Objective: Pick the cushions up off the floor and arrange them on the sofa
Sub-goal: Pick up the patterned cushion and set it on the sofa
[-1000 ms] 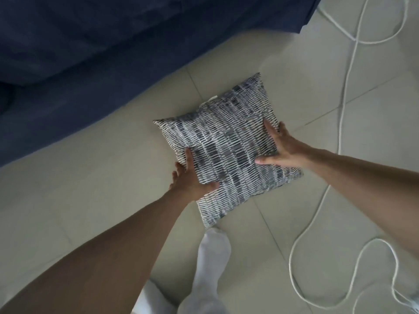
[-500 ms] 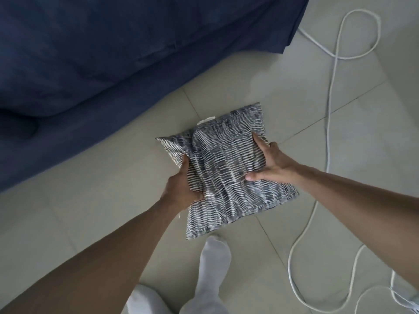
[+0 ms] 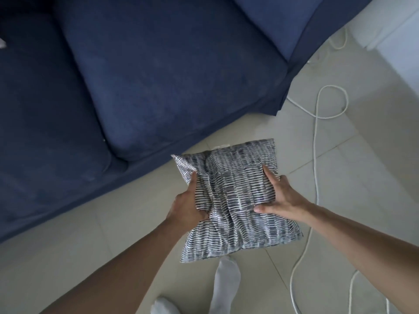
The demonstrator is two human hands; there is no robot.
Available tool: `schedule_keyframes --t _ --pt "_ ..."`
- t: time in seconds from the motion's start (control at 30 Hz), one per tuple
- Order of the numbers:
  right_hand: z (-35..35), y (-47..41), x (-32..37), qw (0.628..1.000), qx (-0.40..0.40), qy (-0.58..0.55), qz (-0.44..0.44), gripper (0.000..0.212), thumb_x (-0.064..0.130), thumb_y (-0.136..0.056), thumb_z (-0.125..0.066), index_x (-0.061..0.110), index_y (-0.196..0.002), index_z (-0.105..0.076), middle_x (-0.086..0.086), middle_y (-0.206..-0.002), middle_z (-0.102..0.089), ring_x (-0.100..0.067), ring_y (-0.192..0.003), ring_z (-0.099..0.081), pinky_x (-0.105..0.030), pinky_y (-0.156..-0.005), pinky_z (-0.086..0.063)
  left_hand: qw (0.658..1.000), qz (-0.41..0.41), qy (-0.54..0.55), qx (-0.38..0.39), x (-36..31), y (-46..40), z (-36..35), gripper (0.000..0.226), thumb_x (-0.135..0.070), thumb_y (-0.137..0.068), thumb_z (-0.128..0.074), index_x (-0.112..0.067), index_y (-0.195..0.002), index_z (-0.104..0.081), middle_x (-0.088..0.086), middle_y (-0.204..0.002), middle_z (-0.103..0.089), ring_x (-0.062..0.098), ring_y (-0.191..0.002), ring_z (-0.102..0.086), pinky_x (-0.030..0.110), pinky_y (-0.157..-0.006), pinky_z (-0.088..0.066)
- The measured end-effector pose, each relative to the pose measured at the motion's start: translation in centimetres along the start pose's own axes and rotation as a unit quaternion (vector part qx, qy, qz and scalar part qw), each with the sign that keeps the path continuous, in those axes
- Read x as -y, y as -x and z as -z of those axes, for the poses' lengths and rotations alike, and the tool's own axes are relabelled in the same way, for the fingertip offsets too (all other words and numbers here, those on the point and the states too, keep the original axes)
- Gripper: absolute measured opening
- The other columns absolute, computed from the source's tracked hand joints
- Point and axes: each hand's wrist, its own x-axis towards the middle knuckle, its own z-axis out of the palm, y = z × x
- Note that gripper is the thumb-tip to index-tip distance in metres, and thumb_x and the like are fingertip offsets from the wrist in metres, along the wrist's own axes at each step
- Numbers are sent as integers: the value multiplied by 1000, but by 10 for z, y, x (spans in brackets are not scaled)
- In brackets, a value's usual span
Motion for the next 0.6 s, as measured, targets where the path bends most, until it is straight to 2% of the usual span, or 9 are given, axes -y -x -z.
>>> schedule_keyframes --t 0.13,0.23,0.33,0.43,0.53,0.6 --pt "22 44 39 999 -21 -9 23 145 53 -72 -99 63 -163 14 -12 -153 -31 -30 -117 -61 -43 -106 -57 999 -18 -23 -13 -23 39 40 136 -21 -79 -91 -38 -169 9 2 -127 -75 25 -107 -73 39 -97 -59" --pt "42 75 68 998 -40 -10 38 142 55 -74 -97 66 -159 17 -12 -160 -27 -33 -125 -60 -37 -103 -54 998 -28 -35 -33 -47 69 74 131 -19 -78 -91 -33 -171 0 4 -131 -73 29 -115 -70 31 -95 -54" --pt "66 99 98 996 -63 -11 65 139 58 -75 -96 66 -157 17 -8 -154 -31 -28 -121 -60 -36 -103 -53 997 -48 -28 -58 -70 94 107 125 -17 -76 -93 -31 -170 -12 0 -138 -70 28 -125 -66 21 -93 -45" --pt "92 116 128 992 -83 -18 90 137 62 -75 -94 75 -150 20 -1 -147 -32 -22 -118 -59 -31 -100 -51 994 -69 -22 -84 -93 113 141 123 -16 -73 -94 -31 -169 -19 -4 -141 -68 26 -130 -65 22 -96 -44" --pt "121 122 155 989 -94 -20 114 136 66 -74 -93 79 -146 22 3 -142 -33 -9 -110 -59 -22 -91 -49 990 -75 -30 -113 -115 124 176 125 -21 -73 -95 -32 -170 -16 -6 -128 -74 24 -117 -71 30 -95 -51" --pt "142 121 178 986 -100 -19 130 136 66 -75 -92 77 -148 22 4 -146 -31 -7 -113 -57 -21 -95 -49 990 -70 -3 -122 -126 127 202 126 -23 -73 -96 -34 -170 -16 -12 -109 -76 17 -102 -74 28 -90 -55"
